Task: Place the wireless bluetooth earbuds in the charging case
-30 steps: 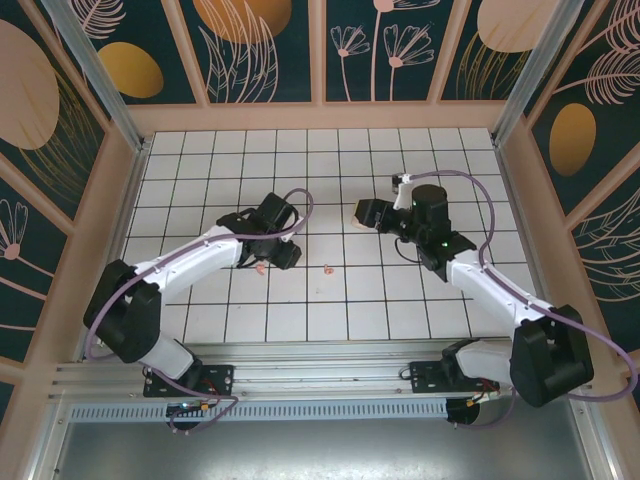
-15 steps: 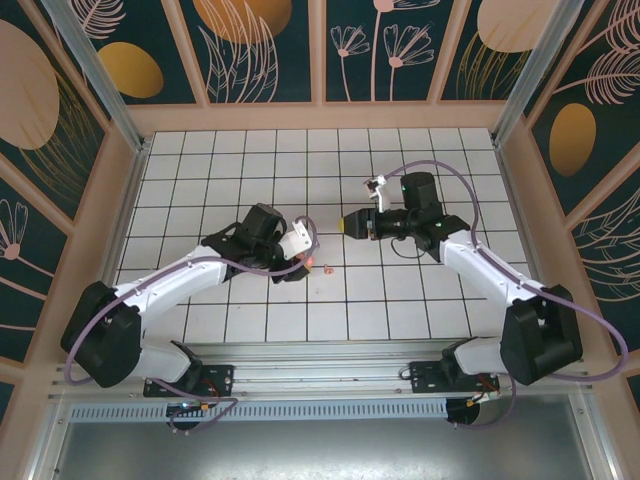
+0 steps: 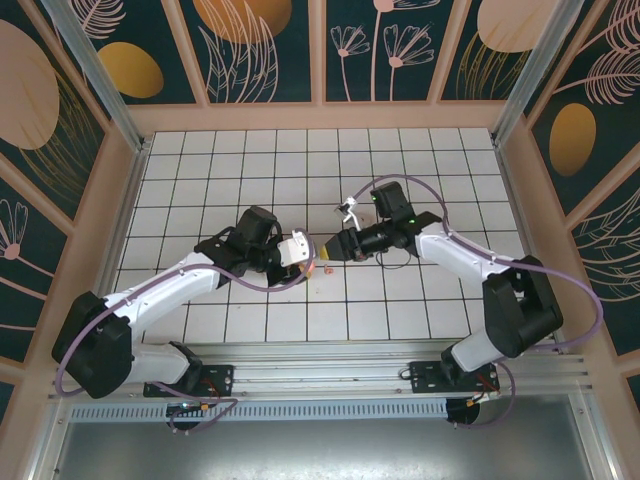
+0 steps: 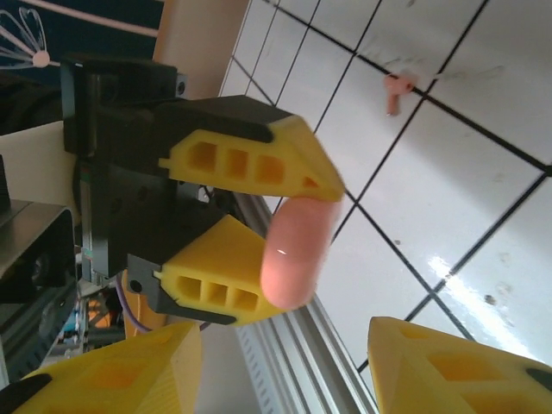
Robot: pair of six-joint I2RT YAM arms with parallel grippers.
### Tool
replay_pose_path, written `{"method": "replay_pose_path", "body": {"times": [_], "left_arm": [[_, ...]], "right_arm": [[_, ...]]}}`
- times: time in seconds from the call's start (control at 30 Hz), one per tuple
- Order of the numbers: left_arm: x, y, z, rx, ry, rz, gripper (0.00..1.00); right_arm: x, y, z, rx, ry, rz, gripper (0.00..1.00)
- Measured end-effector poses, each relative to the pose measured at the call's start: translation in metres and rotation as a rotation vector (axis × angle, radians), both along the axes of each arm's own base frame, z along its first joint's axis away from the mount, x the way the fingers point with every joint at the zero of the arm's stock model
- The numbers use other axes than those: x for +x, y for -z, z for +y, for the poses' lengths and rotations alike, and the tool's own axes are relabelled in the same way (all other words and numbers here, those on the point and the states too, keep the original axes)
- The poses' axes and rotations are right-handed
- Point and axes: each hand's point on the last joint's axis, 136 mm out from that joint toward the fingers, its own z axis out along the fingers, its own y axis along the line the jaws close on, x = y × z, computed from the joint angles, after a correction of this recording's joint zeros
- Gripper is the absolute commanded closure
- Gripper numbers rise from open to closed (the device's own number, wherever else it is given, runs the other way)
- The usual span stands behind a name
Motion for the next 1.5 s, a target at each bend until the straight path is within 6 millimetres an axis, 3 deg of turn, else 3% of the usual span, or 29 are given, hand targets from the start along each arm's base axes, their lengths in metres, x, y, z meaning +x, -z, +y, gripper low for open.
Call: {"method": "replay_pose_path", "body": {"times": [0.2, 0.67, 0.77, 0.83, 0.9, 1.0, 1.07, 1.17, 1.33, 1.5], "left_arm": [[0.0, 0.0, 0.0, -0.003, 0.0, -0.005, 0.72], [-0.001, -0.009, -0.001, -0.026, 0.008, -0.027, 0.72], [-0.002, -0.009, -0.002, -0.031, 0.012, -0.025, 0.72], [-0.002, -0.009, -0.001, -0.03, 0.011, -0.026, 0.71], [-0.001, -0.008, 0.0, -0.025, 0.004, -0.028, 0.65], [0.002, -0.009, 0.002, -0.022, -0.012, -0.042, 0.51], [0.004, -0.01, 0.003, -0.026, -0.027, -0.046, 0.47], [0.008, -0.018, 0.001, -0.052, -0.057, -0.055, 0.45], [0.015, -0.036, 0.004, -0.129, -0.139, -0.094, 0.36], [0.018, -0.059, 0.003, -0.266, -0.211, -0.115, 0.37]], "right_arm": [[-0.004, 0.004, 0.016, -0.007, -0.046, 0.019, 0.47], [-0.013, 0.018, 0.028, -0.031, -0.082, 0.057, 0.53], [-0.013, 0.019, 0.029, -0.031, -0.082, 0.061, 0.59], [-0.012, 0.019, 0.03, -0.026, -0.081, 0.066, 0.74], [-0.011, 0.016, 0.032, -0.019, -0.081, 0.06, 0.81], [-0.01, 0.015, 0.033, -0.015, -0.077, 0.053, 0.83], [-0.007, 0.013, 0.034, -0.006, -0.073, 0.031, 0.84], [-0.003, 0.004, 0.03, 0.013, -0.046, -0.043, 0.85], [0.004, -0.027, 0.007, 0.101, 0.035, -0.225, 0.86], [0.011, -0.043, -0.019, 0.164, 0.118, -0.382, 0.88]]}}
